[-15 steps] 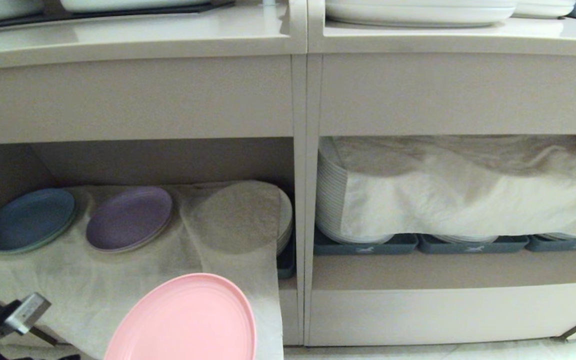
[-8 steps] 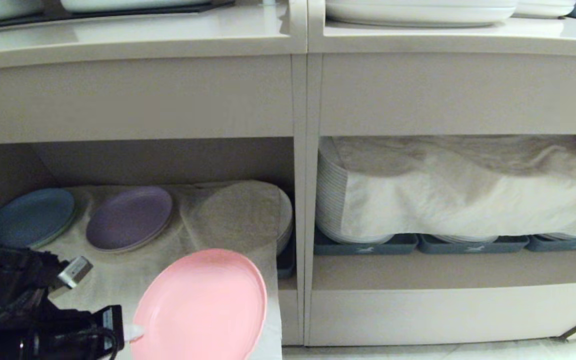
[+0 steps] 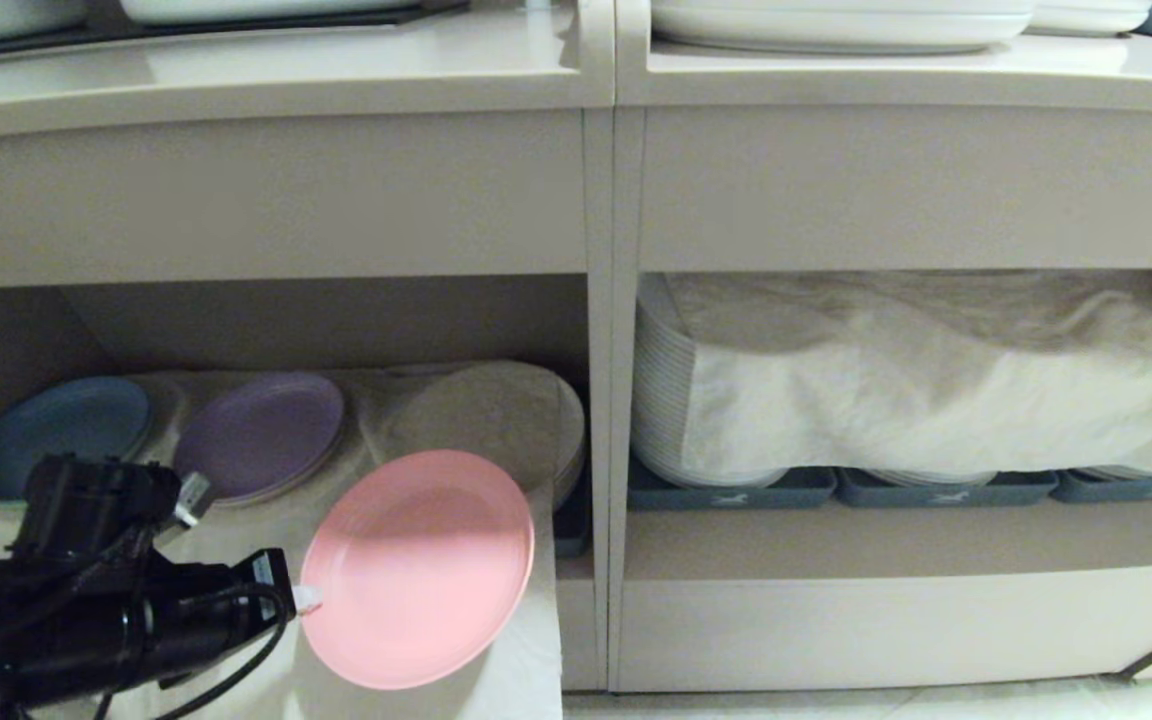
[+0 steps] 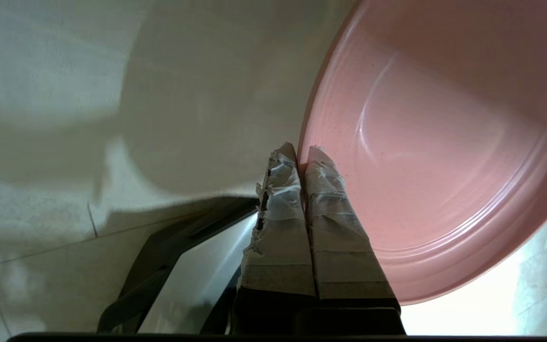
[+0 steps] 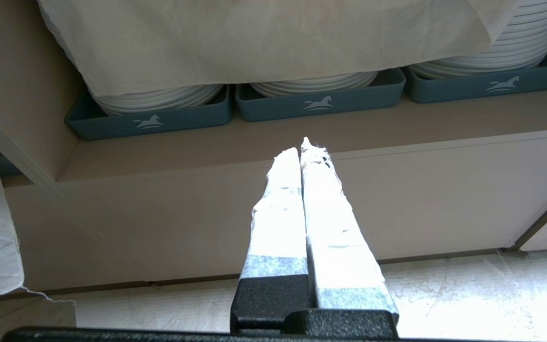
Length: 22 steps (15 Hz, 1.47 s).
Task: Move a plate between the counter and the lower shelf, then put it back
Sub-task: Put the plate in the cupboard
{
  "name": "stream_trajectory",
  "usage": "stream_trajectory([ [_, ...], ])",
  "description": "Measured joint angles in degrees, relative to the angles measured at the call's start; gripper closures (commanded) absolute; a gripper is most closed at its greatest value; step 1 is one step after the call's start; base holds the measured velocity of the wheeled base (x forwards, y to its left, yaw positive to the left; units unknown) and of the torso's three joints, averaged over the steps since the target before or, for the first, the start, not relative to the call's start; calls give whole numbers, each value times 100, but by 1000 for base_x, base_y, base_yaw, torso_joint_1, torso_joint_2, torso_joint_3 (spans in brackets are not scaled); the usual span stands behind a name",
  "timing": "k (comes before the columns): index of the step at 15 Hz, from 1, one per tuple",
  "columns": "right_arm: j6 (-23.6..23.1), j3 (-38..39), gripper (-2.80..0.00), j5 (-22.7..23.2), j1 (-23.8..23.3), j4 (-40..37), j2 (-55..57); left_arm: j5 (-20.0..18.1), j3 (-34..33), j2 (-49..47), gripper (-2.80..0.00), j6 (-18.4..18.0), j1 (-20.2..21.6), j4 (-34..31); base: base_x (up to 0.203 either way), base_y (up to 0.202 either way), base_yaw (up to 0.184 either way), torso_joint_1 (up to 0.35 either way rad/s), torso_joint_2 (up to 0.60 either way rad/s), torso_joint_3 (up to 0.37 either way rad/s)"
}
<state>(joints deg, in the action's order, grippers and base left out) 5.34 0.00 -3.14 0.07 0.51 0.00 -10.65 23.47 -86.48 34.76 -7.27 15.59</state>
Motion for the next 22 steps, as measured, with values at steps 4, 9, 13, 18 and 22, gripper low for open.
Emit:
stream_trajectory([
  [4,-2,0,0,0,0,0,0,42,35,-270,0,24,7,260,0,0,0,0,0,0],
  [9,0,0,0,-2,0,0,0,203,372,-620,0,368,-1,266,0,0,0,0,0,0],
  [13,-2,0,0,0,0,-2,0,208,645,-877,0,454,-1,266,0,0,0,0,0,0],
  [18,-2,0,0,-2,0,0,0,207,833,-1133,0,665,-17,715,0,0,0,0,0,0],
  [22,0,0,0,-2,0,0,0,208,842,-1228,0,661,-33,869,0,0,0,0,0,0],
])
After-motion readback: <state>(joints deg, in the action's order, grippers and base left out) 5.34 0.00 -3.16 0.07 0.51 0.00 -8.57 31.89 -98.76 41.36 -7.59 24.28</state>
